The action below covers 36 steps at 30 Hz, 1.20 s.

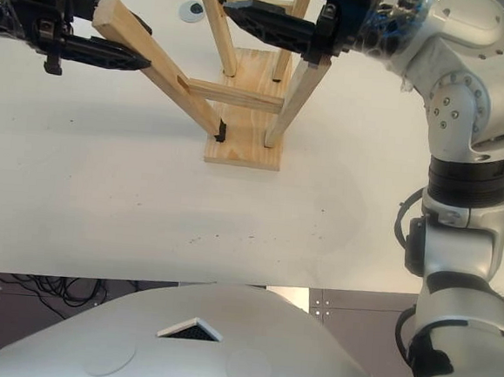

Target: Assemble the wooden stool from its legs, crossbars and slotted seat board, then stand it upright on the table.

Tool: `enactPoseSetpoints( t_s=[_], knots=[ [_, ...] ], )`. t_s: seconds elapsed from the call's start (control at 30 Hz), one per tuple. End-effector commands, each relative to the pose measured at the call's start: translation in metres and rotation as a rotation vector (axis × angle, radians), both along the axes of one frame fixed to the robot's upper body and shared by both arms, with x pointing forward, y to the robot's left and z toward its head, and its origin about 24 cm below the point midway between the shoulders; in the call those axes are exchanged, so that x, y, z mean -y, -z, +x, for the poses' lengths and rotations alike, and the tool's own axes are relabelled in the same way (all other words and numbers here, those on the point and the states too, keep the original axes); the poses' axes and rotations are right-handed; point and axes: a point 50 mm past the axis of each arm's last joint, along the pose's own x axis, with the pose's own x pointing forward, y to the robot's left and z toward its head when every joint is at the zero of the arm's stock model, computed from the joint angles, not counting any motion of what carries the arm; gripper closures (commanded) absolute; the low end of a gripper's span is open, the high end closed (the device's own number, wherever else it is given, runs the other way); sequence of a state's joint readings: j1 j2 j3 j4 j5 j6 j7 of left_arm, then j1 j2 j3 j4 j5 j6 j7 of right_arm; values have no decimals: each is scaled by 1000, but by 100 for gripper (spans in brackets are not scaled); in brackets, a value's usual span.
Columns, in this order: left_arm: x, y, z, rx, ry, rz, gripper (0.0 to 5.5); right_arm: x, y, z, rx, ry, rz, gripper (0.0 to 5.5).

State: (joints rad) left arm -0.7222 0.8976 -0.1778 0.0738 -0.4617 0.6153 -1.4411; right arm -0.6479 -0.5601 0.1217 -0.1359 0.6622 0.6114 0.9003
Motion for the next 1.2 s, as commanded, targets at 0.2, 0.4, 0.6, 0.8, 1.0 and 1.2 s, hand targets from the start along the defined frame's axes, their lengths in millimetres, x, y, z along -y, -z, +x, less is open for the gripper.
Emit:
enactPoseSetpoints(
  t_s=[0.2, 0.4, 0.6, 0.8, 1.0, 1.2],
  knots=[
    [2, -1, 5, 33, 26, -7, 349, -2, 76, -11, -312, 17, -119, 208],
    [4, -2, 0, -5, 48, -57, 349, -2, 76, -11, -314, 17, -122, 208],
    [0, -7, -1, 7, 34, -71, 349, -1, 77, -11, -317, 16, -127, 208],
    [-3, -5, 2, 50, 23, -42, 349, -1, 77, -11, -317, 15, -128, 208],
    [-11, 0, 1, 32, 14, 15, 349, -1, 77, -11, -317, 15, -130, 208],
    [-15, 4, 1, 19, 9, 40, 349, -1, 78, -12, -318, 14, -130, 208]
  ],
)
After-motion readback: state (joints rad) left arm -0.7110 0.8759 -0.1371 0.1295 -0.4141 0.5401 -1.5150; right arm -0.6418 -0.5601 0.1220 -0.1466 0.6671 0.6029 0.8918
